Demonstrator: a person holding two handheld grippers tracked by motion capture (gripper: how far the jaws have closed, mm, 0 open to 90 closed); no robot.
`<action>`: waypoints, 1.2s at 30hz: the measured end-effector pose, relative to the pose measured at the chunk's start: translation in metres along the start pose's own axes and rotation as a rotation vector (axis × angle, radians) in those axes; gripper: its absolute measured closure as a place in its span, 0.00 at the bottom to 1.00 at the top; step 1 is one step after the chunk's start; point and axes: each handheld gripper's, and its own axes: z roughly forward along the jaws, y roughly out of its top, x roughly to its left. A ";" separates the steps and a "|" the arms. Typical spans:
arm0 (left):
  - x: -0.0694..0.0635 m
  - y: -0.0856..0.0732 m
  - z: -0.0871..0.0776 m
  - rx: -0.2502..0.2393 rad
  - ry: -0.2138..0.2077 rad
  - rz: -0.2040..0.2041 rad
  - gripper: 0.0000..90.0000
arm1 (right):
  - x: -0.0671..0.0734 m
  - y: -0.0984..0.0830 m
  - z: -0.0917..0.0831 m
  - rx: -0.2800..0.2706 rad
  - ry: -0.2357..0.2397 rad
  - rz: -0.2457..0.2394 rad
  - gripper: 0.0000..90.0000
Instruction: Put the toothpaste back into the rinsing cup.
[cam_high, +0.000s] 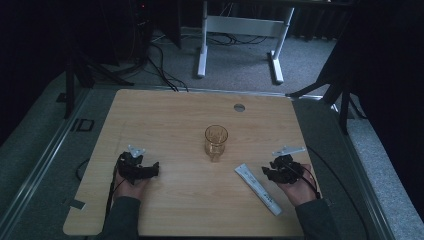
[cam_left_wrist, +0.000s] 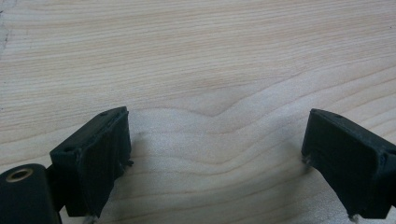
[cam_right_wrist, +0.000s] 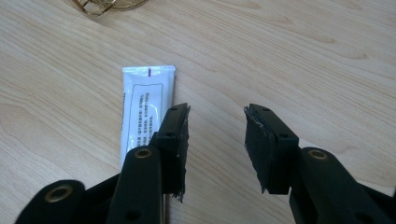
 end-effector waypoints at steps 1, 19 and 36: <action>0.000 0.000 0.000 0.000 0.000 0.000 0.09 | 0.001 0.001 0.000 0.001 0.001 -0.001 0.66; 0.000 0.000 0.000 0.000 -0.001 0.000 0.09 | 0.009 0.014 0.001 0.035 0.018 -0.049 0.66; 0.000 0.000 0.000 0.000 0.000 -0.001 0.09 | 0.016 0.028 0.002 0.103 0.030 -0.101 0.67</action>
